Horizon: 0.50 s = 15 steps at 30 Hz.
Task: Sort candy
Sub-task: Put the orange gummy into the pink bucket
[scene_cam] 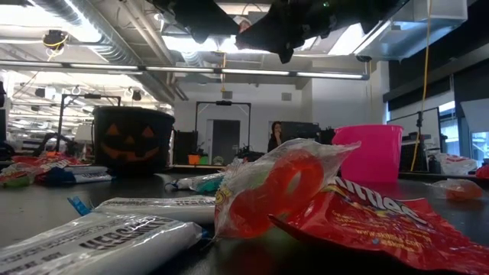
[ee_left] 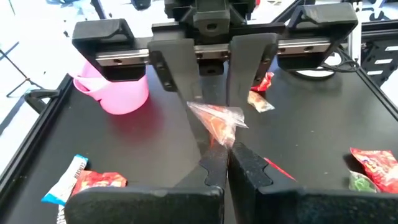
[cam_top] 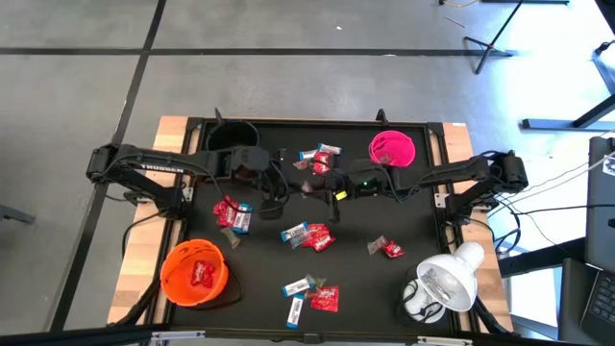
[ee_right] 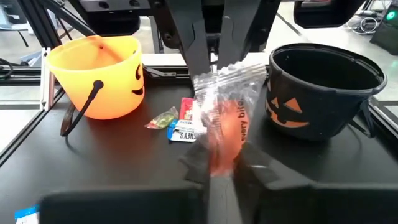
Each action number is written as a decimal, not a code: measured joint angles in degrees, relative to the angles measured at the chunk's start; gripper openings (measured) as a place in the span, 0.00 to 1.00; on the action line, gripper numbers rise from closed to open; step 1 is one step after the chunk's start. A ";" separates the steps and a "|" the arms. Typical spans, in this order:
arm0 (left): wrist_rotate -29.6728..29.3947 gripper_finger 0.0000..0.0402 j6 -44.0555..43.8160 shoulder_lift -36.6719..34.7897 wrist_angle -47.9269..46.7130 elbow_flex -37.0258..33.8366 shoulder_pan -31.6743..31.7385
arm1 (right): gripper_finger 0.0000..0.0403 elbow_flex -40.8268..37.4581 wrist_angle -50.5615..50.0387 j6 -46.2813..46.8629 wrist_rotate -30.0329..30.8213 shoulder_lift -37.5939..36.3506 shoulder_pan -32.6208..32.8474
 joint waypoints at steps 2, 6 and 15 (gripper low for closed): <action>-0.42 0.00 -0.36 -0.09 -0.05 0.00 0.00 | 0.03 0.00 -0.02 -0.02 0.02 0.00 0.00; -1.31 0.02 -0.67 -1.37 -1.19 0.00 0.00 | 0.06 0.00 -0.23 -0.02 0.05 -0.32 0.00; -10.86 0.24 0.27 -10.98 -10.21 0.00 -0.02 | 0.03 0.00 -7.86 -1.56 7.07 -4.98 -0.14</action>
